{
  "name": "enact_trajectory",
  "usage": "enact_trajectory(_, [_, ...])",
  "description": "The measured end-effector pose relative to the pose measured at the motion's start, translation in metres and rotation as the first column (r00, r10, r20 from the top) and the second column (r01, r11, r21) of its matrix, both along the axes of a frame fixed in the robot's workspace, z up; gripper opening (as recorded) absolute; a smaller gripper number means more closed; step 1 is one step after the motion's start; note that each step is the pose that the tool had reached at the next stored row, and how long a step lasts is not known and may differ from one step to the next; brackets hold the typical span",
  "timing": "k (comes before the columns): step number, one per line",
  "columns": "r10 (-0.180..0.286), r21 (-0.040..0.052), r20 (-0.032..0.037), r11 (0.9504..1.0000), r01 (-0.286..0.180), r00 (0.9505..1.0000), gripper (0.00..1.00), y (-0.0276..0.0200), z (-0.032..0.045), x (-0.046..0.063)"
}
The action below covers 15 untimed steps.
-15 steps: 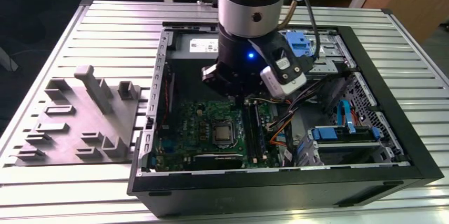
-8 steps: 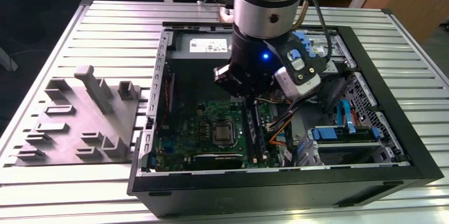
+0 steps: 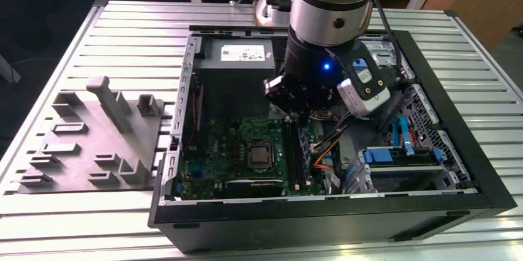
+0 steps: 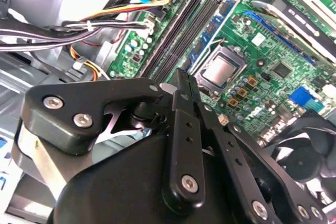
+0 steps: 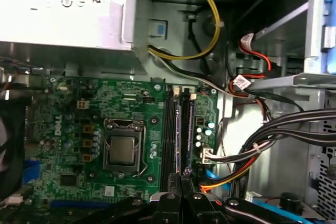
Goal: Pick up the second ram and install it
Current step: 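Insert the second ram into the second slot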
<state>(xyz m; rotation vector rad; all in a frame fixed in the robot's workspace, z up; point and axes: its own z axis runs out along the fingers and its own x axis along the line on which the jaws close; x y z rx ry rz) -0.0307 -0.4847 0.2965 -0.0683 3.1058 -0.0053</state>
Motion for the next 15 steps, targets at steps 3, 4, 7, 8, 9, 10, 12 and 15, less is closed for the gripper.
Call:
enact_trajectory(3, [-0.026, 0.0001, 0.0000, 0.9997, 0.026, 0.9997, 0.11, 0.0000, -0.0030, 0.0003])
enact_trajectory(4, [-0.033, -0.0002, 0.0000, 0.9995, 0.033, 0.9995, 0.11, 0.0000, -0.0031, 0.0003])
enact_trajectory(7, [-0.034, -0.0001, 0.0000, 0.9994, 0.034, 0.9994, 0.11, 0.0000, -0.0032, 0.0003])
enact_trajectory(8, [-0.034, 0.0000, 0.0000, 0.9994, 0.034, 0.9994, 0.11, 0.0000, -0.0033, 0.0003])
enact_trajectory(9, [-0.034, 0.0002, 0.0001, 0.9994, 0.034, 0.9994, 0.11, 0.0000, -0.0036, 0.0003])
enact_trajectory(10, [-0.034, 0.0005, 0.0002, 0.9994, 0.034, 0.9994, 0.11, 0.0001, -0.0047, 0.0003])
enact_trajectory(12, [-0.034, 0.0000, 0.0000, 0.9994, 0.034, 0.9994, 0.11, 0.0000, -0.0065, 0.0003])
enact_trajectory(15, [-0.034, 0.0000, 0.0000, 0.9994, 0.034, 0.9994, 0.11, 0.0000, -0.0091, 0.0003])
